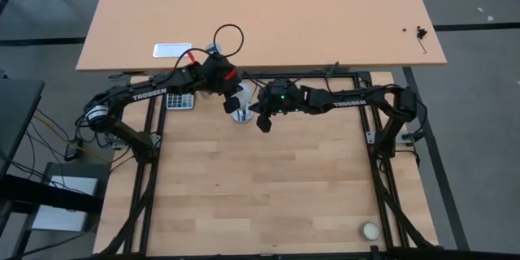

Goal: Screw lightbulb
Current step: Insert the white lightbulb on the silver lamp

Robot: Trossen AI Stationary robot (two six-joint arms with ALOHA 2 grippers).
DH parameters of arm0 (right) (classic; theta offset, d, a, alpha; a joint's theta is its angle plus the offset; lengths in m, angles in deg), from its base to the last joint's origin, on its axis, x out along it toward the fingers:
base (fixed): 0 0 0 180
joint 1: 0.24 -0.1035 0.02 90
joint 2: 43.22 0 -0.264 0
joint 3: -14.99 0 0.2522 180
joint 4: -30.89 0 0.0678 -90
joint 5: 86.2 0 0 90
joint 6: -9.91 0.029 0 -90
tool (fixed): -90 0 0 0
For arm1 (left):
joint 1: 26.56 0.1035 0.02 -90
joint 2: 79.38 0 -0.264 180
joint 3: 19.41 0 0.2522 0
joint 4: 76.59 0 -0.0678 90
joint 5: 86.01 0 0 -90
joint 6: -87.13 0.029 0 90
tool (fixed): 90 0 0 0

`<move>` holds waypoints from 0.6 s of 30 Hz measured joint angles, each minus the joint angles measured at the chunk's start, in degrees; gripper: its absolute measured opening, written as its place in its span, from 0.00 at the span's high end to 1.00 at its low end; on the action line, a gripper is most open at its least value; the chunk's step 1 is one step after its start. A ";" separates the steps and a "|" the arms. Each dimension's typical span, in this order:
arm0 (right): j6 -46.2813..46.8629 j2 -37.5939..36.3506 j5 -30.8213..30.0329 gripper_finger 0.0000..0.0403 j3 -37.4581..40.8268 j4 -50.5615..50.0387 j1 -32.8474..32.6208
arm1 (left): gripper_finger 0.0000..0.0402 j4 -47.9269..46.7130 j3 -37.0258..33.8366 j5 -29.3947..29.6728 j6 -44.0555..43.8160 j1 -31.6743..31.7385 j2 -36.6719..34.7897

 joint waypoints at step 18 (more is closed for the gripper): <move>0.11 -1.49 -0.17 0.98 0.00 -2.06 0.75 | 1.00 -6.02 -0.01 -0.46 0.88 0.15 -5.47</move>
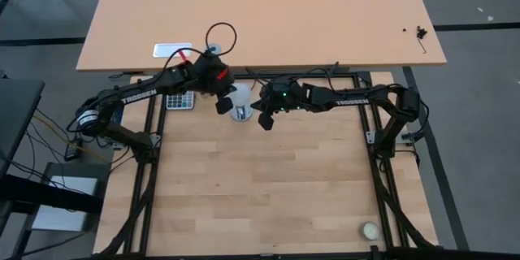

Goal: Screw lightbulb
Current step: Insert the white lightbulb on the silver lamp

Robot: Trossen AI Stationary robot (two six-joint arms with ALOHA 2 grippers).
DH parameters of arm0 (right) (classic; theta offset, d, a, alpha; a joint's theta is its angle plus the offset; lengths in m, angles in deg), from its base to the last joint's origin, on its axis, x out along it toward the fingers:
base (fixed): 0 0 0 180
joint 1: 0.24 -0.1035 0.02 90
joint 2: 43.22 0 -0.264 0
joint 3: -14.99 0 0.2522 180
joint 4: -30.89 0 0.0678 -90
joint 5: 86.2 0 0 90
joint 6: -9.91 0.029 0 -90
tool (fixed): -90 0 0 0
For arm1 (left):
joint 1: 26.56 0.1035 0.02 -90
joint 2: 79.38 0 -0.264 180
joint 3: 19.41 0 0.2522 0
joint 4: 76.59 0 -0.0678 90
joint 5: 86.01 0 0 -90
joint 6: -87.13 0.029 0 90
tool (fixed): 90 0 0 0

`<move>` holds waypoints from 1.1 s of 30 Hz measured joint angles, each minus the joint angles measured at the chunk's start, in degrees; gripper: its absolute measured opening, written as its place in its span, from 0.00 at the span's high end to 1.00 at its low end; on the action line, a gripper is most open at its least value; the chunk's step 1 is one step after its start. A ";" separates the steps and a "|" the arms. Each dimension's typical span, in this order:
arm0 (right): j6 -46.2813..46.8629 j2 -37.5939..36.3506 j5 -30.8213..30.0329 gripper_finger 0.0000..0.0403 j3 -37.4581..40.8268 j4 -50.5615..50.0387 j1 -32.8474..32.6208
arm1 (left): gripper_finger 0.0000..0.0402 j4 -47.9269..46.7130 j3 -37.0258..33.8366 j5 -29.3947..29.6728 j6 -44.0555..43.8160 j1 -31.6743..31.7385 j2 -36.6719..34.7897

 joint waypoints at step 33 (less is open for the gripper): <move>-0.44 -6.78 0.06 0.98 0.00 -9.12 1.41 | 1.00 0.55 -5.02 -2.60 -0.31 3.45 -0.18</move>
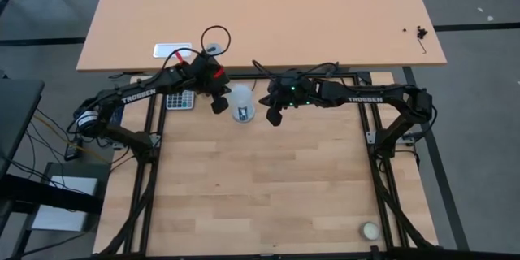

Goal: Screw lightbulb
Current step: Insert the white lightbulb on the silver lamp

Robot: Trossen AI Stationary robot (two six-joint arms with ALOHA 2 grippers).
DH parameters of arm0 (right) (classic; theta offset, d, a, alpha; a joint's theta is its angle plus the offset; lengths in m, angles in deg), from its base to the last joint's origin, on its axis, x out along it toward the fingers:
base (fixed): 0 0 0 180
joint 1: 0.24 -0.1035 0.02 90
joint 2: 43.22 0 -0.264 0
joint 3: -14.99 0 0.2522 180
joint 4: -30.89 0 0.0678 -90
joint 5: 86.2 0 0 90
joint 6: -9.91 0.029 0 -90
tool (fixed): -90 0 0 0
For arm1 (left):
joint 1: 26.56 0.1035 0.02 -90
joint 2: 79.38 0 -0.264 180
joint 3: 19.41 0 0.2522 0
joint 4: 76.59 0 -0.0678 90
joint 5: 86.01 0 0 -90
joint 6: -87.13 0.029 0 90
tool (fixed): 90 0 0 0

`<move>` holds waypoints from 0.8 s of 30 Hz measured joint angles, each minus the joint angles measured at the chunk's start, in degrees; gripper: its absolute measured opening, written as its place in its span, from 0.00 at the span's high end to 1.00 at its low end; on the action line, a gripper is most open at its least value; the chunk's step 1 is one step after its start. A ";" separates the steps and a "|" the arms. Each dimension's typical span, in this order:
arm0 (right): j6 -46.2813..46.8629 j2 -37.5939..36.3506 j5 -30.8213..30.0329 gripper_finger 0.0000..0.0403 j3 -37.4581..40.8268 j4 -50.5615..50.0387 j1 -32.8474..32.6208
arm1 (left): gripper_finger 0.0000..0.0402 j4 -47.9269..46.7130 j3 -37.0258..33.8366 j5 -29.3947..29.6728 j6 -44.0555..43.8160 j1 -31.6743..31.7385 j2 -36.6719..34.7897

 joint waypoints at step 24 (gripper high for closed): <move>-1.11 1.42 -3.06 0.98 0.02 3.96 -0.72 | 1.00 1.54 0.52 1.32 -0.59 -1.01 -1.70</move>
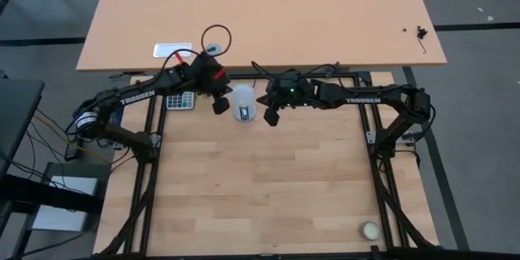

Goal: Screw lightbulb
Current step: Insert the white lightbulb on the silver lamp

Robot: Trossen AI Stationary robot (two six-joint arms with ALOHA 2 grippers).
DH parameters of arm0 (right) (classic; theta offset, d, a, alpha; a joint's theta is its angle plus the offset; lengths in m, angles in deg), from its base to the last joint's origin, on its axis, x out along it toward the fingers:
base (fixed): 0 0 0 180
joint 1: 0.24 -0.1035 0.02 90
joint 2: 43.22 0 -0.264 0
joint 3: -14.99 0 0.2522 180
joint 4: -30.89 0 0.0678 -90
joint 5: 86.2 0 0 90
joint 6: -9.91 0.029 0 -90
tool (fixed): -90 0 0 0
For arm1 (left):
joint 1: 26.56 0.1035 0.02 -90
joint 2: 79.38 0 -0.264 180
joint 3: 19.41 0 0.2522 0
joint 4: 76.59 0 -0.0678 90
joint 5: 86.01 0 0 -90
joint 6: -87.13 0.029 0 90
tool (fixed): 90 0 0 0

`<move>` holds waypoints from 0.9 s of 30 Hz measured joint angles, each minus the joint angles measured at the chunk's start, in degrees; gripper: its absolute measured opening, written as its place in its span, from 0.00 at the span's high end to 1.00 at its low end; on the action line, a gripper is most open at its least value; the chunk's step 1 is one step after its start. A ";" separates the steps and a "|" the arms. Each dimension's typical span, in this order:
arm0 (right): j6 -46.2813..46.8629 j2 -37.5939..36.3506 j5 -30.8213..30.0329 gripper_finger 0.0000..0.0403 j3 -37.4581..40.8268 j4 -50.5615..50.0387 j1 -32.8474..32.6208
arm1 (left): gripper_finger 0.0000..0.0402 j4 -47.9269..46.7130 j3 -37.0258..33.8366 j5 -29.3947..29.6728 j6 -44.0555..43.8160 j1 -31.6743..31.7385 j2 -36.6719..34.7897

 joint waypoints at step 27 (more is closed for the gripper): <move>1.72 7.92 -8.08 0.98 -0.06 7.14 2.75 | 1.00 2.73 0.37 1.47 -0.22 -0.14 3.51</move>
